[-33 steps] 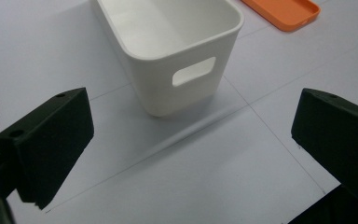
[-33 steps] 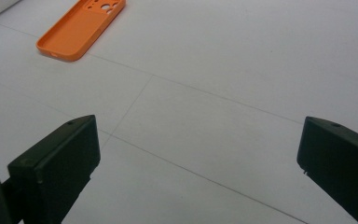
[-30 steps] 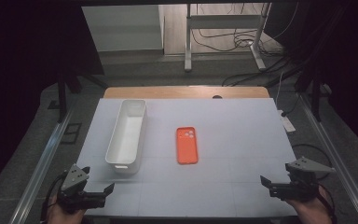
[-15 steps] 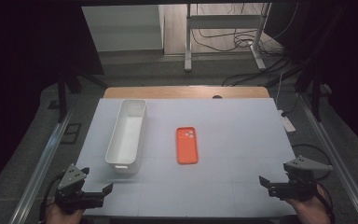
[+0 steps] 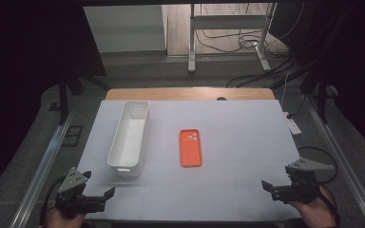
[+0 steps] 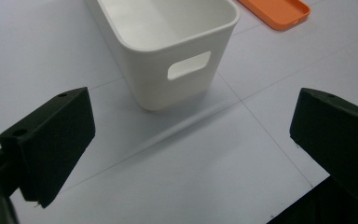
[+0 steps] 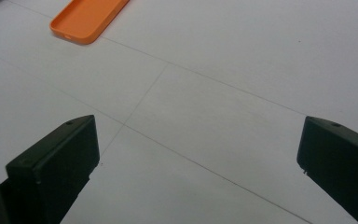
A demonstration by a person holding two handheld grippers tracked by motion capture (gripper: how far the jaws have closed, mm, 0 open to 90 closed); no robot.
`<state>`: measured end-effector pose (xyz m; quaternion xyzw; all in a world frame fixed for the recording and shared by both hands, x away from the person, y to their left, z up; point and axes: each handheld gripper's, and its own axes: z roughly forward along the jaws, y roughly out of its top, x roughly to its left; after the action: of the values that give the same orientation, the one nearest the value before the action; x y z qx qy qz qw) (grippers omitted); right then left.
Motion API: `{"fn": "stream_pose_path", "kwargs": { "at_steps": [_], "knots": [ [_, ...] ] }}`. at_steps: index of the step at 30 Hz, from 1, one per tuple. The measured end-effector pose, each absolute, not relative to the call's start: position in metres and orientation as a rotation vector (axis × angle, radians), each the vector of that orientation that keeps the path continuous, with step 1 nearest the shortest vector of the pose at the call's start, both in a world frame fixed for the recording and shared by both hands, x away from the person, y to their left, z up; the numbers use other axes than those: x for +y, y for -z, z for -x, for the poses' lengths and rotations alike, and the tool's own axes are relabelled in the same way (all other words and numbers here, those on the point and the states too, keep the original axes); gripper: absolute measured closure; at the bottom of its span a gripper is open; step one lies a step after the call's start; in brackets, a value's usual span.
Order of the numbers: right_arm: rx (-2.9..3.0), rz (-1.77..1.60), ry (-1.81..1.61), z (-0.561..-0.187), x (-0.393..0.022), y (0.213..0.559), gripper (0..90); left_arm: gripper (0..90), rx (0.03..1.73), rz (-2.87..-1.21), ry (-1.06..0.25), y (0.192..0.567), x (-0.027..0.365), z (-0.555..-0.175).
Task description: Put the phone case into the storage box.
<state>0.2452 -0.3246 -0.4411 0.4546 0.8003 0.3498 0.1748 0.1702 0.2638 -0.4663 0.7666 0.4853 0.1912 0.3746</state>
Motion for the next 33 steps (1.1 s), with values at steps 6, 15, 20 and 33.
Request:
{"fn": "stream_pose_path", "kwargs": {
  "at_steps": [6,15,20,33],
  "knots": [
    [2.285,-1.272,-1.017,-0.250,-0.321,0.440,0.0,1.0,1.234,-1.977,-0.495,0.466,0.262,-0.170],
    [2.312,-1.223,-1.006,-0.259,-0.310,0.439,0.0,1.1,1.237,-1.981,-0.495,0.467,0.262,-0.170],
    [2.314,-1.225,-1.011,-0.264,-0.307,0.438,0.0,1.1,1.238,-1.980,-0.494,0.467,0.262,-0.170],
    [2.341,-1.230,-1.005,-0.283,-0.296,0.438,0.0,1.2,1.240,-1.975,-0.492,0.467,0.263,-0.170]
  ]
}}
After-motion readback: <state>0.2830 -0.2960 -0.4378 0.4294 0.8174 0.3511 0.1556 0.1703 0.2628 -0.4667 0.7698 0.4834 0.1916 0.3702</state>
